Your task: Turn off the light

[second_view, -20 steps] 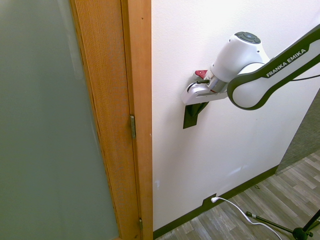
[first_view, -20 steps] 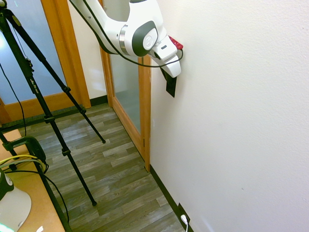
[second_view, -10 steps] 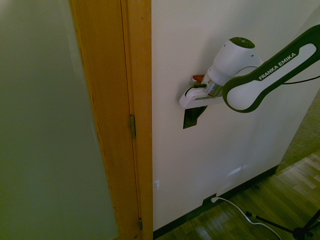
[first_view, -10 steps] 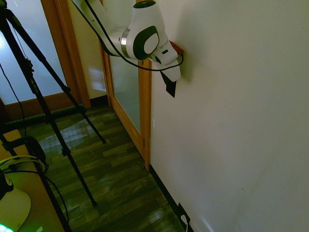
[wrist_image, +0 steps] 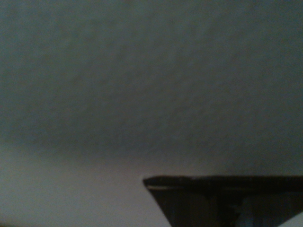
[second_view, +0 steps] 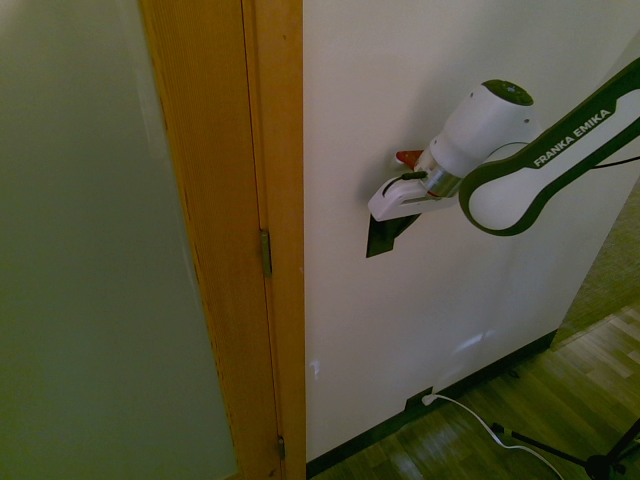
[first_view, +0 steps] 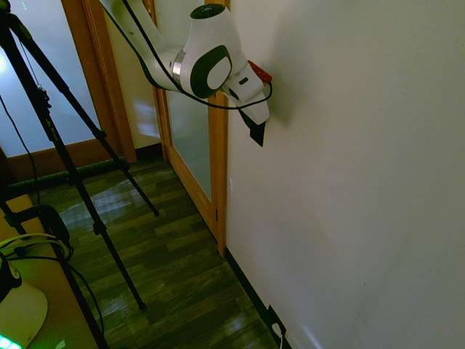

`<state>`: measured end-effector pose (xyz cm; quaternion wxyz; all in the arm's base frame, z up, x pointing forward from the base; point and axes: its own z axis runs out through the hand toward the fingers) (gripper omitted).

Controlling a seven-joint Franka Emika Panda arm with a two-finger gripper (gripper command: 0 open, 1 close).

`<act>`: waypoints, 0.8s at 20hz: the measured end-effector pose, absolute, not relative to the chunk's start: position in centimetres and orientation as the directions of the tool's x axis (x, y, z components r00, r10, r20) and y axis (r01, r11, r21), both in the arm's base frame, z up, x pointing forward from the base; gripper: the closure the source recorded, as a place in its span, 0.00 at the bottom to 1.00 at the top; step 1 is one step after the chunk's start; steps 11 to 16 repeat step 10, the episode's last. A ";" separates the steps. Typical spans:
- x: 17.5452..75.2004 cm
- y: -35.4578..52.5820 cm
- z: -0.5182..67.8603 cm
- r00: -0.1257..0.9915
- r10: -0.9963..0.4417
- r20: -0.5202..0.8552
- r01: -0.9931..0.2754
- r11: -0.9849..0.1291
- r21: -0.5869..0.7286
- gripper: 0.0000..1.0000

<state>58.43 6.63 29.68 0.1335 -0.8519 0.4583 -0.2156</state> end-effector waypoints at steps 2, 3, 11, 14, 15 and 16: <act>57.2 8.0 30.8 0.507 -0.827 0.242 -0.706 -0.560 -0.433 0.00; 56.6 8.6 31.2 0.516 -0.822 0.240 -0.702 -0.566 -0.432 0.00; 53.8 9.2 31.4 0.535 -0.811 0.237 -0.692 -0.582 -0.428 0.00; 53.8 9.2 31.4 0.535 -0.811 0.237 -0.692 -0.582 -0.428 0.00; 53.8 9.2 31.4 0.535 -0.811 0.237 -0.692 -0.582 -0.428 0.00; 53.8 9.2 31.4 0.535 -0.811 0.237 -0.692 -0.582 -0.428 0.00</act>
